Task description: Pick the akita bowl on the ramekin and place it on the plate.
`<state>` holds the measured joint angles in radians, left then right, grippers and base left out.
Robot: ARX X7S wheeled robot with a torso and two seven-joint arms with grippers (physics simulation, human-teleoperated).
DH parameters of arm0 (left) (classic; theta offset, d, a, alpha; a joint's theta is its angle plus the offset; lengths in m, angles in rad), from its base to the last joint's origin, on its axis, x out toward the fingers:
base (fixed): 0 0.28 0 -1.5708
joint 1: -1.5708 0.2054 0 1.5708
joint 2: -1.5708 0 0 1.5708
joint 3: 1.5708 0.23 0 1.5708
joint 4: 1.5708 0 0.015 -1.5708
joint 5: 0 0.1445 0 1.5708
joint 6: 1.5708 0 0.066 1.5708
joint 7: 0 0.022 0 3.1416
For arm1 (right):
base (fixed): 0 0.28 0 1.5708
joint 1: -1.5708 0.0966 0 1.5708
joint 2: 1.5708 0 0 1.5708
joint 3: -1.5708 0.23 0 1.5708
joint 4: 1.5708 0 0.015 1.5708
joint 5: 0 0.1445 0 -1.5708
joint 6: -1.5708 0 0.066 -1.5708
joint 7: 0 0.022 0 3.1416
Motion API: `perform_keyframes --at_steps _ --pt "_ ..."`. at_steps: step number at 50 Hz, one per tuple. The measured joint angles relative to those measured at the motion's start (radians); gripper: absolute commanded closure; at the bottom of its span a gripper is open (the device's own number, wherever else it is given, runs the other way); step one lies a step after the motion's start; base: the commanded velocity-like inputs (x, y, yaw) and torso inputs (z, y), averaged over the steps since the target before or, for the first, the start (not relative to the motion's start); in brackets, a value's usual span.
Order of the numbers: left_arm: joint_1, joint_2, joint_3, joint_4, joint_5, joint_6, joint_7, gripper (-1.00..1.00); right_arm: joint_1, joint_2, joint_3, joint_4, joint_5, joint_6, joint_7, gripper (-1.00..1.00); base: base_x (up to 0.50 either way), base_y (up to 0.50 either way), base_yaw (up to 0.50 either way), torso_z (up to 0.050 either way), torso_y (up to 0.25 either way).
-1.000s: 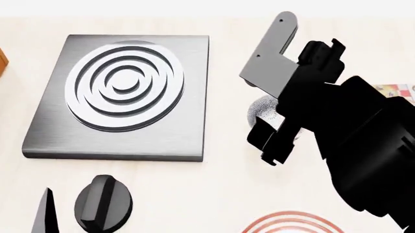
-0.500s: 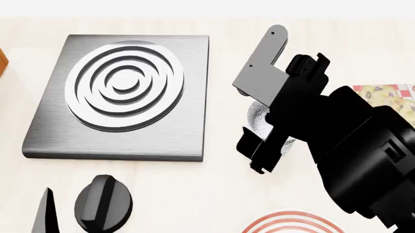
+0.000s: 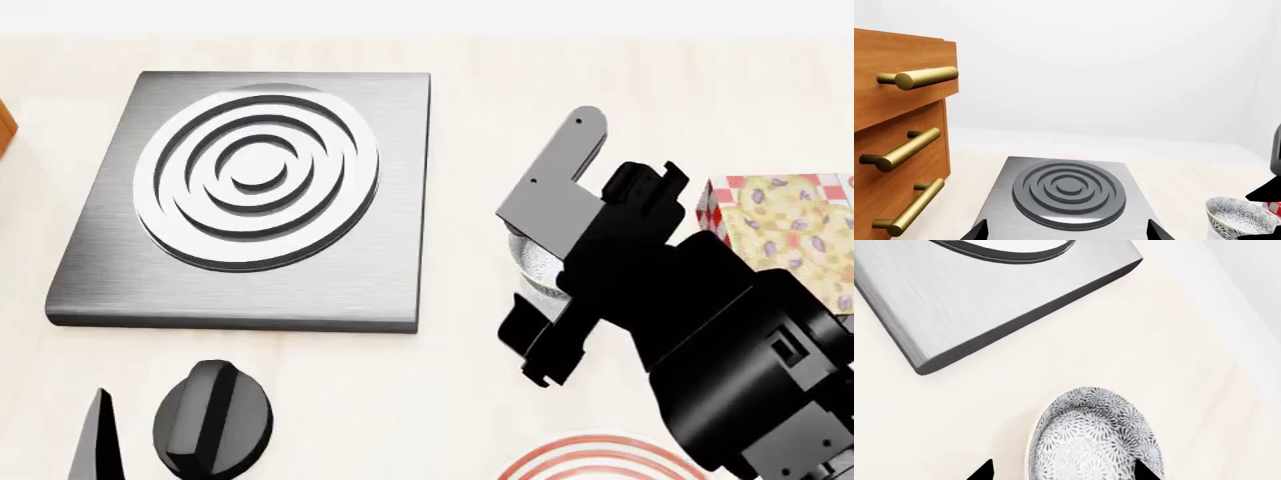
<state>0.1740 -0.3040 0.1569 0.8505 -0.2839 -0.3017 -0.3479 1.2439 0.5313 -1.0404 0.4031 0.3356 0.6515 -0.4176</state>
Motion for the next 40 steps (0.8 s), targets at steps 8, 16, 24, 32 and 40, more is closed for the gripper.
perform_keyframes --at_steps 8,16,24,32,40 --pt "0.0 -0.005 0.001 -0.001 -0.004 0.004 -0.006 -1.0 -0.028 0.0 0.001 -0.007 -0.002 -0.003 0.025 -1.0 0.0 0.0 0.0 0.0 0.0" --pt "-0.002 -0.01 0.003 -0.006 -0.008 0.01 -0.01 -1.0 -0.05 0.004 0.0 -0.026 0.001 0.005 0.044 -1.0 0.0 0.0 0.0 0.0 0.0" --pt "-0.004 -0.014 0.006 -0.009 -0.011 0.014 -0.014 -1.0 -0.066 -0.004 -0.001 -0.004 -0.005 -0.01 0.057 -1.0 0.0 0.0 0.0 0.0 0.0" --pt "-0.006 -0.018 0.012 -0.012 -0.007 0.017 -0.02 -1.0 -0.07 -0.019 0.003 0.04 -0.016 -0.04 0.073 -1.0 0.0 0.0 0.0 0.0 0.0" --pt "-0.007 -0.022 0.018 -0.017 -0.005 0.021 -0.024 -1.0 -0.071 -0.033 0.007 0.076 -0.027 -0.07 0.09 -1.0 0.0 0.0 0.0 0.0 0.0"
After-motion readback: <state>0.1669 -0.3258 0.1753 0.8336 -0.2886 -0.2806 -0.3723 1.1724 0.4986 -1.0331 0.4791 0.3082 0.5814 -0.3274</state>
